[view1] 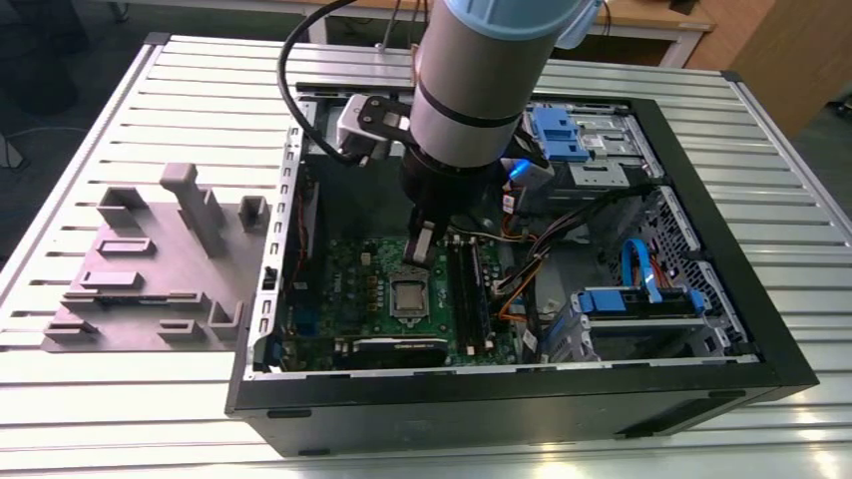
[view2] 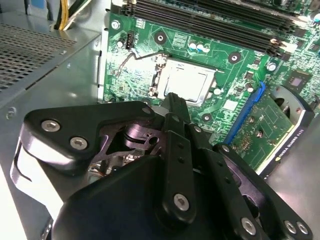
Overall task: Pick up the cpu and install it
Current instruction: 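Install the first cpu locking lever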
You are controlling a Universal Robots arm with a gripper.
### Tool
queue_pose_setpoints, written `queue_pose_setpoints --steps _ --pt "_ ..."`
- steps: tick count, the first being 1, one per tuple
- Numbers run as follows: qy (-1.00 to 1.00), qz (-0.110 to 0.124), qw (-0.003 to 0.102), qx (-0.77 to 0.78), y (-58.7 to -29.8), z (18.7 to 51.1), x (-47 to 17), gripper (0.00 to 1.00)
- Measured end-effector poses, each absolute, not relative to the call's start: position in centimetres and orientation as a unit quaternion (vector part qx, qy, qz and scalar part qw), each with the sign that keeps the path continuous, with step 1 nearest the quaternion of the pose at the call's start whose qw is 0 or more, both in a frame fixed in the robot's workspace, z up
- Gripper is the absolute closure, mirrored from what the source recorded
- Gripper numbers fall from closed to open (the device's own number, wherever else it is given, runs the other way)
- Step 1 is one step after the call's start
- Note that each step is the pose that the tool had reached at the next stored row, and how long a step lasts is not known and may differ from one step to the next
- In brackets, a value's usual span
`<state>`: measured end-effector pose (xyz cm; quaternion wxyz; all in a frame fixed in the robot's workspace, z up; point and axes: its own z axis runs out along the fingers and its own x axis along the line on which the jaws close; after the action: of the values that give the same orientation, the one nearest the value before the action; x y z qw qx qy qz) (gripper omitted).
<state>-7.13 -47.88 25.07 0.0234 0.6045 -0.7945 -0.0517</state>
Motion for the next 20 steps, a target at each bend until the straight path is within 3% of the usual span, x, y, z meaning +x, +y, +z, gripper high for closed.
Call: queue_pose_setpoints --steps 20 --pt "-0.795 -0.052 0.023 0.604 -47.53 25.05 -7.06 0.9"
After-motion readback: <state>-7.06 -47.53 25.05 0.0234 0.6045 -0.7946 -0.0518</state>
